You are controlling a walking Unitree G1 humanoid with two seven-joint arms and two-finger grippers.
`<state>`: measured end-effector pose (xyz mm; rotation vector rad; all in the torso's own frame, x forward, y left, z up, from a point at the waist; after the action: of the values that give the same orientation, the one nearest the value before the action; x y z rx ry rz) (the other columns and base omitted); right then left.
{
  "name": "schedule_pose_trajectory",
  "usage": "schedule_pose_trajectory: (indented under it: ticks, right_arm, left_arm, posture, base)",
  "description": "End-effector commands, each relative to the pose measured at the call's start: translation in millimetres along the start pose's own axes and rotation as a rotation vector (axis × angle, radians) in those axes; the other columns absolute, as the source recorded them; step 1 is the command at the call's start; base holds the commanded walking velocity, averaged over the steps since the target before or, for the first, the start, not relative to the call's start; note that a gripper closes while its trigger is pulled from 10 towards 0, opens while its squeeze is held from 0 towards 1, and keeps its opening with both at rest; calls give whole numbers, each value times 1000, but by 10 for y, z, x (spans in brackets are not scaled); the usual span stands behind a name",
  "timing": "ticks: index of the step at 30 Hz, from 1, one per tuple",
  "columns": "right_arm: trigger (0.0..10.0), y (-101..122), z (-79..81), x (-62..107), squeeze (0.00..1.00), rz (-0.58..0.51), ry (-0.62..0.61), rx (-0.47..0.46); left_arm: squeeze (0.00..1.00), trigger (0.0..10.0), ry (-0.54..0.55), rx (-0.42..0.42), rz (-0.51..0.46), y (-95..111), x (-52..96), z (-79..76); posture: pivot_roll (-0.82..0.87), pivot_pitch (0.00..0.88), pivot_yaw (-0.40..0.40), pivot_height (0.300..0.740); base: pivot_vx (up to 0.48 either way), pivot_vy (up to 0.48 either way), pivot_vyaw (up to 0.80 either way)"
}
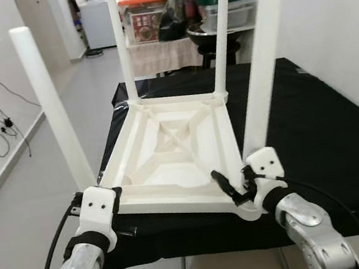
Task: Building children table
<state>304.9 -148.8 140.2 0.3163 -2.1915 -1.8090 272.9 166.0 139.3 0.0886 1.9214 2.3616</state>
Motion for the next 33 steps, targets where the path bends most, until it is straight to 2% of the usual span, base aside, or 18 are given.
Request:
schedule_pose_trajectory:
  ticks: [1, 5, 7, 8, 9, 10, 11, 12, 14, 15, 17, 18, 22, 25, 26, 29, 32, 33]
  right_arm:
    - [10000, -2, -11, -29, 0, 14, -10, 8]
    - [10000, -31, -96, -52, 0, 40, -72, 38]
    - [10000, -58, -272, -78, 0, 80, -174, 64]
    - [10000, -58, -272, -78, 0, 80, -174, 64]
    - [10000, -69, -374, -83, 0, 100, -227, 79]
    - [10000, -69, -374, -83, 0, 100, -227, 79]
    - [10000, -74, -481, -82, 0, 117, -281, 93]
    - [10000, -74, -481, -82, 0, 117, -281, 93]
    - [10000, -20, -790, -69, 0, 125, -393, 85]
    - [10000, -20, -790, -69, 0, 125, -393, 85]
    - [10000, 89, -982, -74, 0, 95, -447, 51]
    - [10000, 140, -1018, -89, 0, 77, -452, 36]
    - [10000, 245, -1014, -146, 0, 43, -444, 5]
    - [10000, 282, -810, -232, 0, 10, -362, -41]
    - [10000, 282, -810, -232, 0, 10, -362, -41]
    - [10000, 270, -620, -293, 0, 2, -287, -59]
    - [10000, 254, -574, -309, 0, 6, -269, -62]
    - [10000, 251, -574, -310, 0, 7, -269, -61]
  left_arm:
    - [0, 10000, -15, 0, 11, -7, -6, -30]
    - [0, 10000, -7, -7, 10, -3, -4, -23]
    - [0, 10000, 4, -13, 17, -20, 5, 6]
    - [0, 10000, 4, -13, 17, -20, 5, 6]
    - [0, 10000, 7, -15, 20, -28, 9, 16]
    - [0, 10000, 7, -15, 20, -28, 9, 16]
    - [0, 10000, 9, -16, 23, -34, 14, 22]
    - [0, 10000, 9, -16, 23, -34, 14, 22]
    - [0, 10000, 14, -15, 23, -31, 18, 25]
    - [0, 10000, 14, -15, 23, -31, 18, 25]
    - [0, 10000, 18, -13, 24, -30, 19, 20]
    - [0, 10000, 18, -12, 24, -32, 19, 16]
    - [0, 10000, 14, -12, 24, -30, 15, 4]
    - [0, 10000, 21, -12, 19, -12, 1, 24]
    - [0, 10000, 21, -12, 19, -12, 1, 24]
    - [0, 10000, 32, -18, 23, -27, 11, 54]
    - [0, 10000, 47, -10, 24, -45, 24, 87]
    - [404, 10000, 50, -4, 22, -45, 26, 93]
  posture:
    - [-69, 0, 4, 740]
    - [-68, 0, 8, 740]
    - [-66, 0, 10, 740]
    - [-66, 0, 10, 740]
    - [-64, 0, 9, 740]
    - [-64, 0, 9, 740]
    - [-62, 0, 10, 740]
    - [-62, 0, 10, 740]
    - [-64, 0, 5, 740]
    - [-64, 0, 5, 740]
    - [-74, 0, 7, 740]
    - [-74, 0, 7, 740]
    - [-74, 0, 6, 740]
    - [-69, 0, 6, 740]
    - [-69, 0, 6, 740]
    - [-66, 0, 7, 740]
    - [-66, 0, 7, 740]
    - [-66, 0, 7, 740]
  base:
    - [0, 0, 0]
    - [0, 0, 0]
    - [0, 0, 0]
    - [0, 0, 0]
    - [0, 0, 0]
    - [0, 0, 0]
    - [0, 0, 0]
    - [0, 0, 0]
    - [0, 0, 0]
    - [0, 0, 0]
    - [0, 0, 0]
    - [0, 0, 0]
    - [0, 0, 0]
    - [0, 0, 0]
    - [0, 0, 0]
    - [0, 0, 0]
    - [0, 0, 0]
    - [0, 0, 0]
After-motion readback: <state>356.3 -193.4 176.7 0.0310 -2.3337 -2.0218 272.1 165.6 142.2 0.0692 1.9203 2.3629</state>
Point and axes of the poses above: a point about 5 cm out from each wrist's last joint towards the gripper, its own x axis pointing back from the gripper into the wrist, its own y axis along the axis of the wrist's last joint, z = x × y, the point moved 2 cm from there along -x, pointing out of the wrist towards the gripper
